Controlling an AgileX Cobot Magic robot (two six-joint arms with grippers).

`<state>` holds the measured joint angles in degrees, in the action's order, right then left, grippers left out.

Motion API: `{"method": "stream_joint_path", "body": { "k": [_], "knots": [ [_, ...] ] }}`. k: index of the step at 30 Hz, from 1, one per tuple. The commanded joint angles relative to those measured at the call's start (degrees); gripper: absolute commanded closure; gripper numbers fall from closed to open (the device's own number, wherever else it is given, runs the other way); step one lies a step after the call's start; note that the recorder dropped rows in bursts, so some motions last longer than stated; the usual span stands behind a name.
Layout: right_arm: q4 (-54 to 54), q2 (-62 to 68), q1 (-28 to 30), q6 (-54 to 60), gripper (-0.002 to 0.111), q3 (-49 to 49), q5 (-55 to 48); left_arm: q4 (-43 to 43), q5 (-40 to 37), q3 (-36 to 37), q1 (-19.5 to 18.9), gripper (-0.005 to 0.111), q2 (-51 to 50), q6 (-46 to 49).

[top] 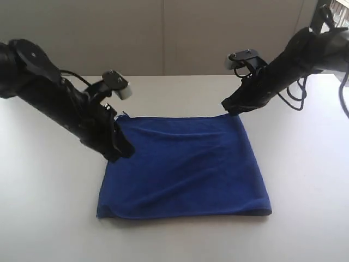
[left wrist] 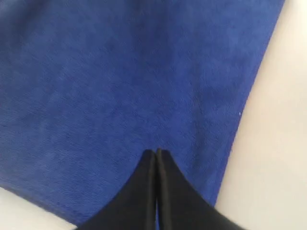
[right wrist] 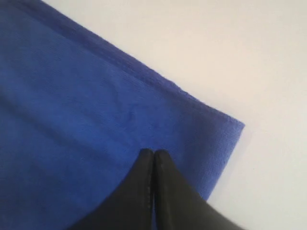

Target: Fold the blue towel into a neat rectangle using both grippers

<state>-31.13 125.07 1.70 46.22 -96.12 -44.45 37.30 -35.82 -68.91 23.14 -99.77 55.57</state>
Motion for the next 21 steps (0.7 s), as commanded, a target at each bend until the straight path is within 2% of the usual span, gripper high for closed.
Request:
{"method": "stream_joint_path", "body": {
  "k": [1,5,11,14,21],
  "knots": [
    [-3.10,-4.59,-1.11,7.34,0.108,-0.10,-12.15,-1.96,2.50,-0.22,-1.70,0.107,7.91,-4.83],
    [-6.09,-4.81,-7.35,8.01,0.108,0.28,-17.10,-9.27,5.05,0.98,-5.79,0.107,15.26,-14.27],
    [-0.61,-2.52,-21.17,7.46,0.108,0.28,-17.22,-11.40,7.48,8.06,-12.28,0.107,23.83,-17.23],
    [0.09,-0.39,-25.78,7.20,0.108,0.28,-17.46,-11.16,10.33,11.85,-13.38,0.107,25.76,-17.78],
    [-0.31,3.20,-30.20,6.28,0.108,0.28,-14.73,-10.20,14.69,15.56,-13.38,0.107,27.33,-18.39]
  ]
}}
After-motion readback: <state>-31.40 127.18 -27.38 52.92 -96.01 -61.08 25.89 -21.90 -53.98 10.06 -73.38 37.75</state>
